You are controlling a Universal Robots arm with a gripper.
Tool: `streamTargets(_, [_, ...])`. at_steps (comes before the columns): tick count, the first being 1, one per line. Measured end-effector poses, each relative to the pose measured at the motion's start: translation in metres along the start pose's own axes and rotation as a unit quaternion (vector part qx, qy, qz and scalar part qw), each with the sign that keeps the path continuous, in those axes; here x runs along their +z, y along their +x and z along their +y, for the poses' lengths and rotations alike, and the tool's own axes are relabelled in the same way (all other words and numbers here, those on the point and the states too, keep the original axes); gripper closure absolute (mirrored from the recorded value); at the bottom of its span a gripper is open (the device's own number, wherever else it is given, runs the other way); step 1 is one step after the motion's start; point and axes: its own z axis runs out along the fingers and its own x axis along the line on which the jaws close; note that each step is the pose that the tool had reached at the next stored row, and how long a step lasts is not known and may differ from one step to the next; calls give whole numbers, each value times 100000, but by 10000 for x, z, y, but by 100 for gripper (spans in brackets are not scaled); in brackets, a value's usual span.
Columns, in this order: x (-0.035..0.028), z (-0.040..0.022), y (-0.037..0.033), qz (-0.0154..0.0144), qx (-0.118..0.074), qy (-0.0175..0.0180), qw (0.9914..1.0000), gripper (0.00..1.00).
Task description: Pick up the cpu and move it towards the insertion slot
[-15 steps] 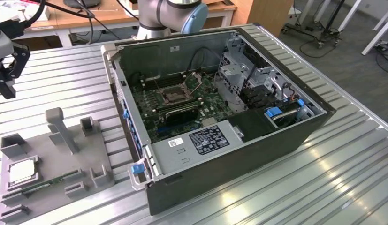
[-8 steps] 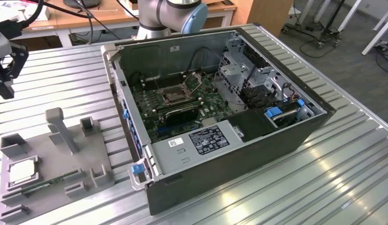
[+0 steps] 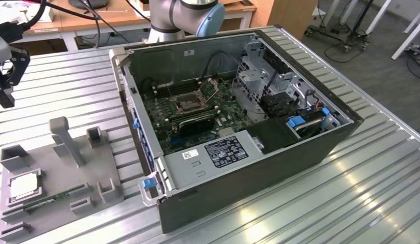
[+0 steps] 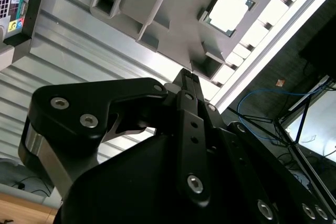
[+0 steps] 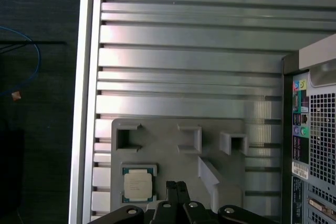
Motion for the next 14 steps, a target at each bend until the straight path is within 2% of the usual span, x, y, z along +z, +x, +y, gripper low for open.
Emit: streamTargets(14, [-1,-46,1,-5,4,20,100000,89])
